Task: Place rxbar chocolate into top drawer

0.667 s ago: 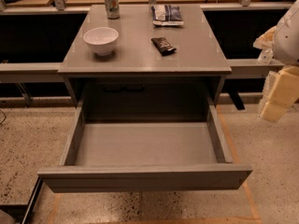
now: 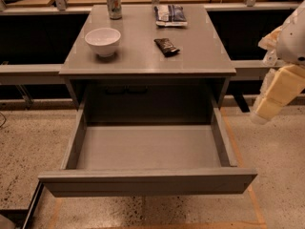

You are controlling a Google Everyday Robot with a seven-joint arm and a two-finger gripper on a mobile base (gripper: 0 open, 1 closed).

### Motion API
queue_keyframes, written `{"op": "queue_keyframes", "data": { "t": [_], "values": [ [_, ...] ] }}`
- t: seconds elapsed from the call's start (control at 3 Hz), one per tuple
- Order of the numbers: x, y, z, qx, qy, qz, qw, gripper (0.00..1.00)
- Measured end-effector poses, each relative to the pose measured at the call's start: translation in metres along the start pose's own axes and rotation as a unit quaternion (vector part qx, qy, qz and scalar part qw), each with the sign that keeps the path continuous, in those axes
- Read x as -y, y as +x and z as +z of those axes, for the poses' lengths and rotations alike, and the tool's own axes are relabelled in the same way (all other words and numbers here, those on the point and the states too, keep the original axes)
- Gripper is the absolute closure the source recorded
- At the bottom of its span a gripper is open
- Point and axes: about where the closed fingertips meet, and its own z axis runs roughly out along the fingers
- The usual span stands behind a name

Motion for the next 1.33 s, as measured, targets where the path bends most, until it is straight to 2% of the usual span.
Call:
{"op": "queue_keyframes", "data": {
  "t": [0.33,0.67,1.0,1.33],
  "values": [
    [0.019,-0.048,0.019,0.107,0.022,0.069,0.9916,0.00],
    [0.045,-0.084,0.033,0.167,0.047,0.095,0.9802,0.00],
    [0.057,-0.092,0.029,0.183,0.069,0.097,0.9759,0.00],
    [0.057,-0.092,0.029,0.183,0.069,0.097,0.9759,0.00]
  ]
}}
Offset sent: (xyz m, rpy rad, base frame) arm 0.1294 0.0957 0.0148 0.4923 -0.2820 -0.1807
